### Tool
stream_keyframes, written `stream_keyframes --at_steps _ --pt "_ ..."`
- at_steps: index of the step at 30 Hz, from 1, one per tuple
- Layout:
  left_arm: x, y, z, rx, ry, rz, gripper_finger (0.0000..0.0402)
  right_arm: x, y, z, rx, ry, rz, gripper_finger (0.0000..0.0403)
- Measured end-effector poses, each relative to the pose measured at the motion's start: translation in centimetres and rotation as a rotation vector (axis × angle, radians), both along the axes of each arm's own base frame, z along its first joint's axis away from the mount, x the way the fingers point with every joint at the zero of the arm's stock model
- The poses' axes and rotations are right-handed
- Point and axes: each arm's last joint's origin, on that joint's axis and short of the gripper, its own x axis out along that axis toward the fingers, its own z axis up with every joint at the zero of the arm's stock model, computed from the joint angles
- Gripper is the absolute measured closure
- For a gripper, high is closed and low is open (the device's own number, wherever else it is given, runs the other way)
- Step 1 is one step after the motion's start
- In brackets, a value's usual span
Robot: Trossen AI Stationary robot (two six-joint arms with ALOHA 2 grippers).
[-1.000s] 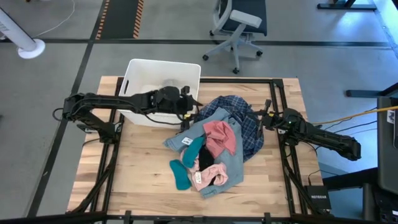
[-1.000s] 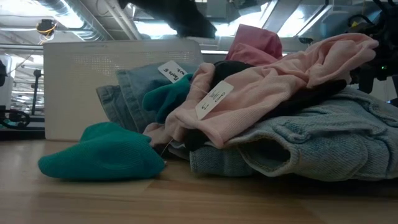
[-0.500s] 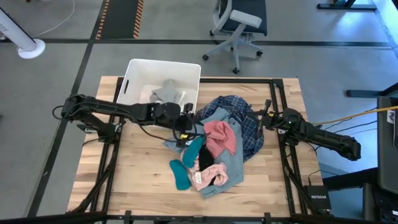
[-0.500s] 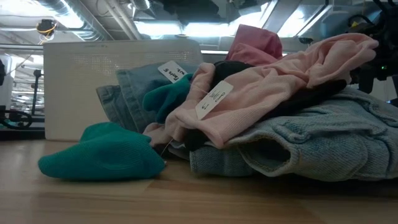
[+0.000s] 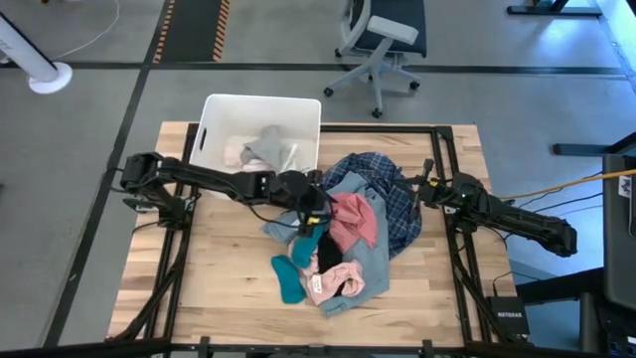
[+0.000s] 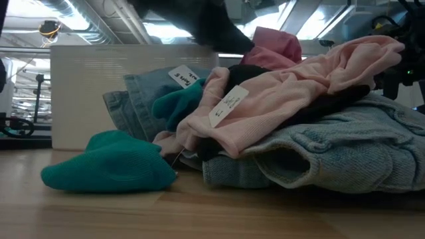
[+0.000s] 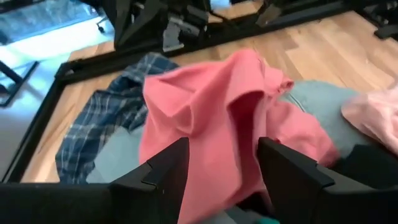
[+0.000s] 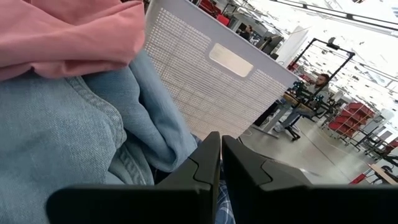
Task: Sort clothes
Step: Put the pink underwear into the white laundry bin
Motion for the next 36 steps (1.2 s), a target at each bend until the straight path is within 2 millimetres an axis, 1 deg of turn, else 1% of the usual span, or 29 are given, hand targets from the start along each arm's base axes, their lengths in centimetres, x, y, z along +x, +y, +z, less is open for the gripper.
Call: stream_keyframes --at_steps 3,10,12,15,24,26,32,34,36 --pt "0.3 -0.1 0.1 -0.011 -0.035 -0.020 0.0216 0.0 0.0 0.0 0.000 0.000 0.000 0.0368" --pt "0.6 -0.2 -0.2 -0.013 -0.044 -0.028 0.0216 0.0 0.0 0.0 0.000 0.000 0.000 0.0368" --pt "0.6 -0.2 -0.2 -0.011 -0.041 -0.031 0.0224 0.0 0.0 0.0 0.000 0.000 0.000 0.0368" --pt "0.6 -0.3 -0.5 0.005 -0.024 -0.041 0.0254 0.0 0.0 0.0 0.000 0.000 0.000 0.0368" --pt "0.7 -0.4 -0.4 0.050 -0.043 -0.065 0.0383 0.0 0.0 0.0 0.000 0.000 0.000 0.0368" --pt "0.7 -0.4 -0.2 0.055 -0.061 -0.060 0.0396 0.0 0.0 0.0 0.000 0.000 0.000 0.0368" --pt "1.3 -0.3 1.5 0.072 -0.131 -0.047 0.0398 0.0 0.0 0.0 0.000 0.000 0.000 0.0368" --pt "1.3 -0.3 2.6 0.092 -0.164 -0.051 0.0399 0.0 0.0 0.0 0.000 0.000 0.000 0.0368" --pt "1.2 -0.3 4.3 0.102 -0.213 -0.039 0.0398 0.0 0.0 0.0 0.000 0.000 0.000 0.0368"
